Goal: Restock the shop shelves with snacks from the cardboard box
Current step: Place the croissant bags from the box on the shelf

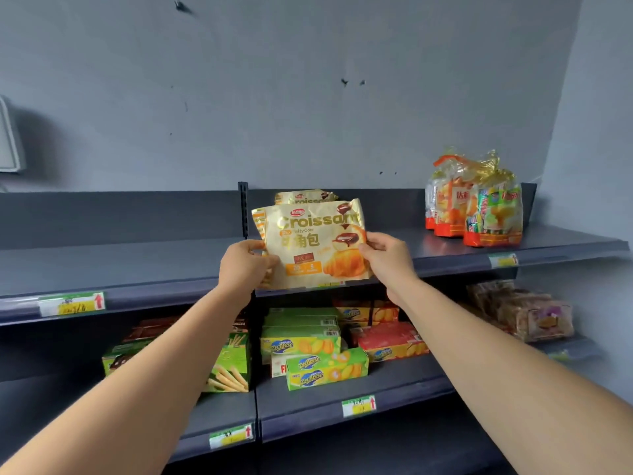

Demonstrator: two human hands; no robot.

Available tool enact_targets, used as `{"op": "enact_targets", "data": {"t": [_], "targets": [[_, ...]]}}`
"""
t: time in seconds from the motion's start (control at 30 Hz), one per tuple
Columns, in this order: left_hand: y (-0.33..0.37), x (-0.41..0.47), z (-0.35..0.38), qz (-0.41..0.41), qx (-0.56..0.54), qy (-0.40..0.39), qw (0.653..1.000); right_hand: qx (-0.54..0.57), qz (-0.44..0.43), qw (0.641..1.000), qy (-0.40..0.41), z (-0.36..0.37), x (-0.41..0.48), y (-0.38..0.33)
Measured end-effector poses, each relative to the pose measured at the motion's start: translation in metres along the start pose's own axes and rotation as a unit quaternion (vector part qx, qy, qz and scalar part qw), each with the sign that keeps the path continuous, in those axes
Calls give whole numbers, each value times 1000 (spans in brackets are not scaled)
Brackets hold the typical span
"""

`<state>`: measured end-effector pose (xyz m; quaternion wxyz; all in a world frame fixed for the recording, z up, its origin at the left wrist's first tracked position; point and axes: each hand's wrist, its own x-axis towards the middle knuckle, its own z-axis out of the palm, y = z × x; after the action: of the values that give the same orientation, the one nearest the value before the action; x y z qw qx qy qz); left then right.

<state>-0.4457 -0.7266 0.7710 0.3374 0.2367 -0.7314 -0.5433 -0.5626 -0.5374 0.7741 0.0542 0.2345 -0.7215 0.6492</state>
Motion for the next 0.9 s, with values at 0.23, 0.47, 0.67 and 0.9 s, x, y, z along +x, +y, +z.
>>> {"op": "enact_targets", "data": {"t": [0.23,0.47,0.67,0.9], "targets": [[-7,89,23,23,17,28,999,-1,8,1000,-8,31,79,17],[-22,159,44,8,52,24,998,-4,42,998,-36,59,145,48],[-33,190,54,-9,72,35,997,-18,47,996,-67,76,184,68],[-39,210,67,-40,72,12,997,-34,54,993,-98,83,213,80]]}}
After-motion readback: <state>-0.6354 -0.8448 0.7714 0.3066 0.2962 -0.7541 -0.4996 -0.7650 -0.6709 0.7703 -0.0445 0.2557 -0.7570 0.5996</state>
